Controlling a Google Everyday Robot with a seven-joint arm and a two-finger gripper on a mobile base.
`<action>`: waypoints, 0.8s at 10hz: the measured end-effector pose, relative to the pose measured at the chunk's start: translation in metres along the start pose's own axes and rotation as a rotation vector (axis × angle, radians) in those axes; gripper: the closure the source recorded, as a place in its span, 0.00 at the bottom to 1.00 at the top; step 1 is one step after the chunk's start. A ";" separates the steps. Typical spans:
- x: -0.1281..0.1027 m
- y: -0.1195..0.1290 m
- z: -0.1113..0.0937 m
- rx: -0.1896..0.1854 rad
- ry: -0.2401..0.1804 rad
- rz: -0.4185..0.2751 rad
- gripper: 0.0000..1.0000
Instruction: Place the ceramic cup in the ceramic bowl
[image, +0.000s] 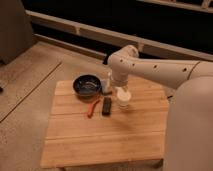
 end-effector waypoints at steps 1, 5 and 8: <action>0.001 0.000 0.010 0.007 0.013 -0.012 0.35; -0.002 -0.005 0.034 0.024 0.051 -0.041 0.35; -0.001 -0.013 0.051 0.025 0.085 -0.034 0.35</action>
